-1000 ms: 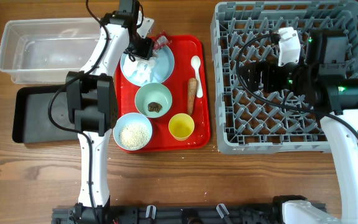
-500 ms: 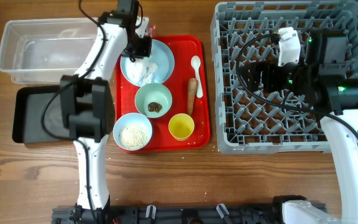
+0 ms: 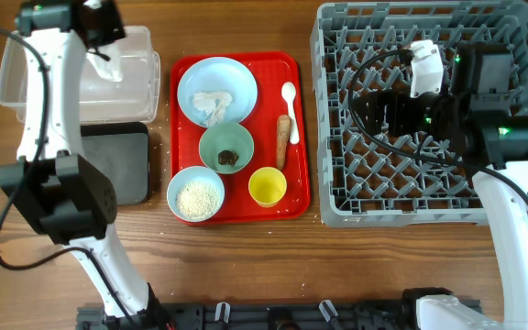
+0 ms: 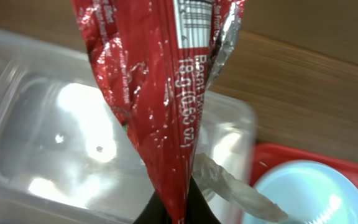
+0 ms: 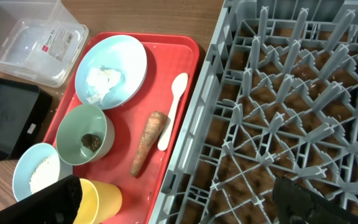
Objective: Sort waste into correct bins and load items into the dishwasher rack
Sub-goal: 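Grasp the red wrapper and tissue, drop them into the clear bin, then grasp the light-blue bowl with the left gripper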
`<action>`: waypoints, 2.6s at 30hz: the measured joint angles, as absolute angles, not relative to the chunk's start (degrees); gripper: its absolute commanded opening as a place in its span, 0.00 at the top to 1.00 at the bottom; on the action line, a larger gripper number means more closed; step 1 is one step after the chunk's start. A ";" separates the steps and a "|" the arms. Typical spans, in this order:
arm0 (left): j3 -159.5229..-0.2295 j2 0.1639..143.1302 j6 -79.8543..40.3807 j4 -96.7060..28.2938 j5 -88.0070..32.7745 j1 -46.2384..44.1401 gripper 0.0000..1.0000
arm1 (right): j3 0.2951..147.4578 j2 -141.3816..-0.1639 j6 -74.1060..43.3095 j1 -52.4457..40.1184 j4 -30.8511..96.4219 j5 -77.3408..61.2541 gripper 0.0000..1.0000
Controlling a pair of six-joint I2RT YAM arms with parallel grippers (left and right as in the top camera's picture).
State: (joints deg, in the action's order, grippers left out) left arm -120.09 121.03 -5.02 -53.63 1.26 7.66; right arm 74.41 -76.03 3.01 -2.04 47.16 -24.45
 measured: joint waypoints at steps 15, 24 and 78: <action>-119.46 128.90 -20.56 -52.71 2.33 11.70 0.00 | 74.41 -76.03 3.01 -2.04 47.16 -24.45 0.00; -119.42 124.46 -16.78 -54.24 -6.42 10.96 0.02 | 74.41 -76.03 2.83 -2.04 47.16 -24.45 0.00; -131.57 121.89 -8.93 -64.20 3.25 6.70 0.72 | 74.41 -76.03 2.13 -2.04 44.75 -24.45 0.00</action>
